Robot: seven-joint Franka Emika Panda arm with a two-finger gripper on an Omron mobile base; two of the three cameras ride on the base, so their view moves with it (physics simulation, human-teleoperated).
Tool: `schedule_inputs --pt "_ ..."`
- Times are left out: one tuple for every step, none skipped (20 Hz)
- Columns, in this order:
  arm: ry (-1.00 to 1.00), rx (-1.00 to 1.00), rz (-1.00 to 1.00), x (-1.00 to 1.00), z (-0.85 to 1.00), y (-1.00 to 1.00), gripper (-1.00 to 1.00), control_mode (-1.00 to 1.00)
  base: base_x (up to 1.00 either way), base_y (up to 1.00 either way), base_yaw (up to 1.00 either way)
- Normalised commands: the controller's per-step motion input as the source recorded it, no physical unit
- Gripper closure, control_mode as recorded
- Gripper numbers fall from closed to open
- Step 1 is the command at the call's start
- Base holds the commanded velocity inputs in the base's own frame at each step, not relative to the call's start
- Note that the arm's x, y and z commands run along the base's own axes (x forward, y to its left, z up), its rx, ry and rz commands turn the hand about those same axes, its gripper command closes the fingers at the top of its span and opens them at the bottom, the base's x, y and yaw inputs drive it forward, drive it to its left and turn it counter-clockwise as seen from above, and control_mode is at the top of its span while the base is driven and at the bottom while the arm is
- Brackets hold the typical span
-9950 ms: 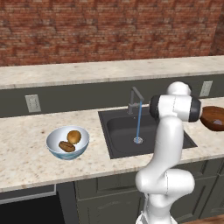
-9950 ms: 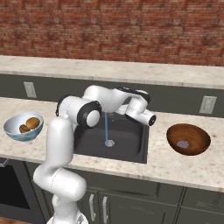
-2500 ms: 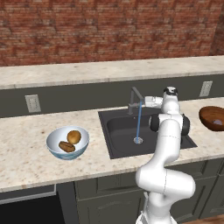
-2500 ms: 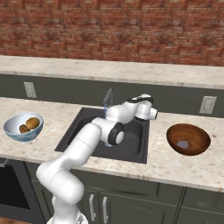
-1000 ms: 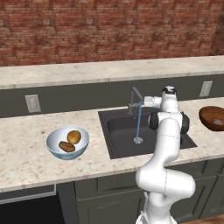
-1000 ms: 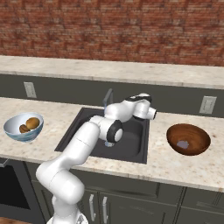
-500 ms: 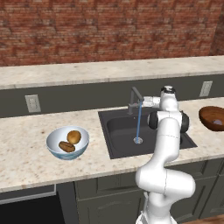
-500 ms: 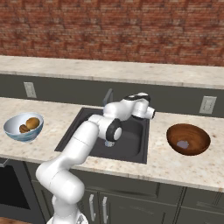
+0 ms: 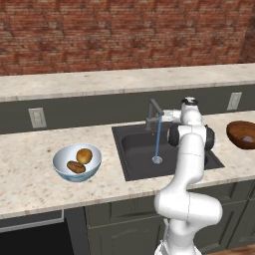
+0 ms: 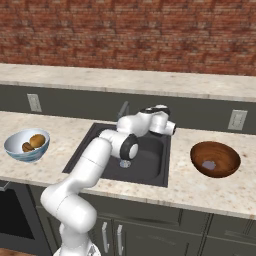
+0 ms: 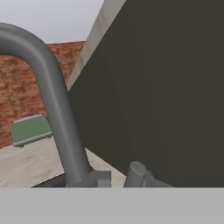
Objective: Pick the potatos from the sink and place them in one bowl. Place the eggplant in the other bowl. Then turn off the sink faucet.
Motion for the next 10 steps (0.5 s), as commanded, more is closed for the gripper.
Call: schedule_inputs --pt "0.0 0.05 0.26 0.65 0.0 0.0 1.0 -1.0 0.0 0.0 0.0" --pt "0.0 0.07 0.29 0.71 0.0 0.0 1.0 -1.0 0.0 0.0 0.0" --pt "0.0 0.07 0.31 0.76 0.0 0.0 1.0 -1.0 0.0 0.0 0.0" --pt "0.01 0.07 0.33 0.81 0.0 0.0 1.0 -1.0 0.0 0.0 0.0" --pt "0.01 0.07 0.35 0.81 0.0 0.0 1.0 -1.0 0.0 0.0 0.0" --pt "0.0 0.08 0.36 0.84 0.0 0.0 1.0 -1.0 0.0 0.0 0.0" --pt "0.0 0.08 0.37 0.85 0.0 0.0 1.0 -1.0 0.0 0.0 0.0" --pt "0.01 0.08 0.37 0.86 0.0 0.0 1.0 -1.0 0.0 0.0 0.0" --pt "0.01 0.08 0.37 0.85 -0.01 0.0 1.0 -1.0 0.0 0.0 0.0" --pt "0.02 0.07 0.36 0.83 -0.03 0.0 1.0 -1.0 0.0 0.0 0.0"
